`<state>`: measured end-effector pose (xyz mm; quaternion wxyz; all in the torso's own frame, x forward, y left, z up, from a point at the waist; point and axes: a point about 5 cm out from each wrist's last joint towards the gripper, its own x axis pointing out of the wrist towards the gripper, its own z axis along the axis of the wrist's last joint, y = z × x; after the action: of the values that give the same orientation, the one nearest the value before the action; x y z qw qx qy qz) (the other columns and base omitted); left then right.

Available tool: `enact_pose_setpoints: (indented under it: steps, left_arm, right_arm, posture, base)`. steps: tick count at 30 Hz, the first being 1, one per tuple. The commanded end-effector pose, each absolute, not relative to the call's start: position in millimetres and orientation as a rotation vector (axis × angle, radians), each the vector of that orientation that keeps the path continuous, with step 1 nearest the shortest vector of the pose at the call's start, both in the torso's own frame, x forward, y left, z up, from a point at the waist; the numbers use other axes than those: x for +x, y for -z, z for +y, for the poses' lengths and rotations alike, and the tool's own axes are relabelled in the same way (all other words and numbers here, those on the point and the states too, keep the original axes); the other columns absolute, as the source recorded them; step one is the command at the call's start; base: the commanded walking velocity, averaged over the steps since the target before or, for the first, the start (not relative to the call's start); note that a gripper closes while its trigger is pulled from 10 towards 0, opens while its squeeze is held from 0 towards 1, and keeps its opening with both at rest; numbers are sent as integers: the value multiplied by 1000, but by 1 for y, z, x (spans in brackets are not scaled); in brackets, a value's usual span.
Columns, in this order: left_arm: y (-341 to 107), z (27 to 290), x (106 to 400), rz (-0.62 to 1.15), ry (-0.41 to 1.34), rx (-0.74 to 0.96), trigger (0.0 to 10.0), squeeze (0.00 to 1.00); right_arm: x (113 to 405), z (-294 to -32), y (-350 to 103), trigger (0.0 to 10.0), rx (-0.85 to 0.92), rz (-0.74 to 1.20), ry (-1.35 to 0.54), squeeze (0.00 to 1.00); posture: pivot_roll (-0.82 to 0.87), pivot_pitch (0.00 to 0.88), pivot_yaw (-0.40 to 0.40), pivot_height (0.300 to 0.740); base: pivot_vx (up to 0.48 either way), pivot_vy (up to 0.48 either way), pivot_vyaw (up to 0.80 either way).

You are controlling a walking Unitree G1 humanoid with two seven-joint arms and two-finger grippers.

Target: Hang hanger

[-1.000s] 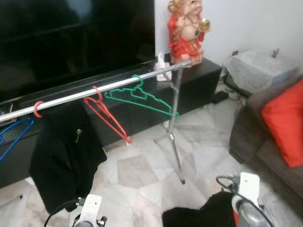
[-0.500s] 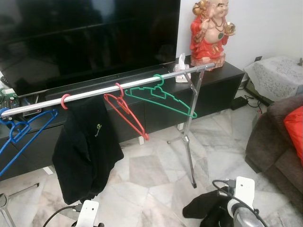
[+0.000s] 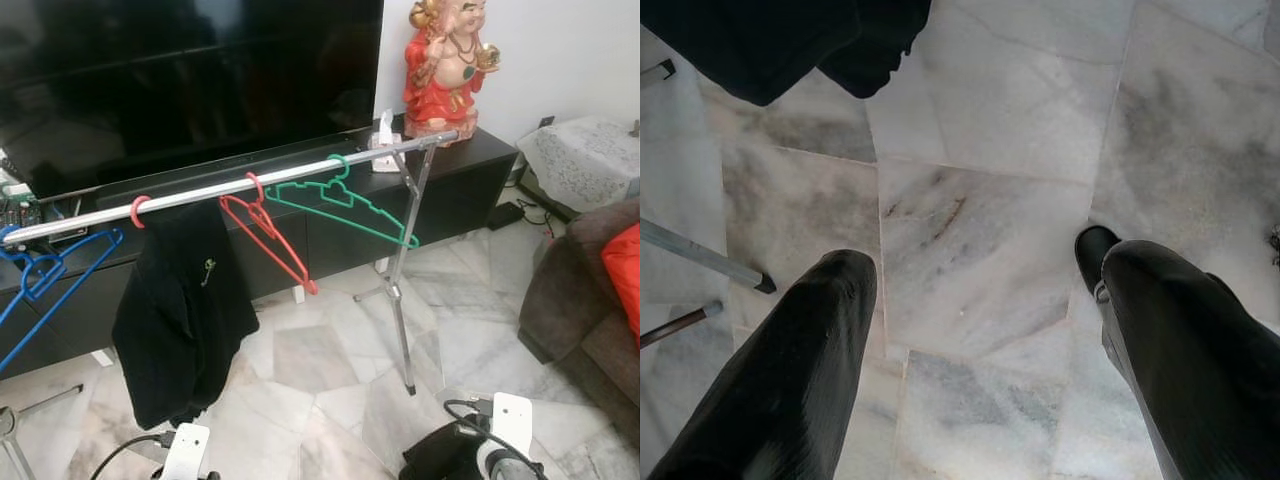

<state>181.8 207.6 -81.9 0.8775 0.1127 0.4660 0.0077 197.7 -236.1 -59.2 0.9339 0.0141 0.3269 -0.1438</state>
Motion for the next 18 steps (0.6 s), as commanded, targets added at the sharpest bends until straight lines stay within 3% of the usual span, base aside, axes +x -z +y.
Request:
enact_pose_setpoints:
  steps: [1, 5, 18]
  left_arm:
    - [83, 212, 177, 994, -23, 245, 10000, 0]
    - [84, 212, 176, 995, -21, 247, 10000, 0]
    - [85, 212, 174, 1000, -21, 243, 10000, 0]
  right_arm:
    - [205, -239, 54, 10000, 21, 636, 292, 0]
    - [211, -242, 49, 10000, 10, 606, 295, 0]
    - [223, -240, 38, 10000, -13, 521, 271, 0]
  posture:
    - [-167, 0, 47, 740]
    - [-170, 0, 47, 740]
    - [-177, 0, 49, 740]
  base:
    - [0, 0, 0]
    - [0, 0, 0]
    - [0, -343, 0]
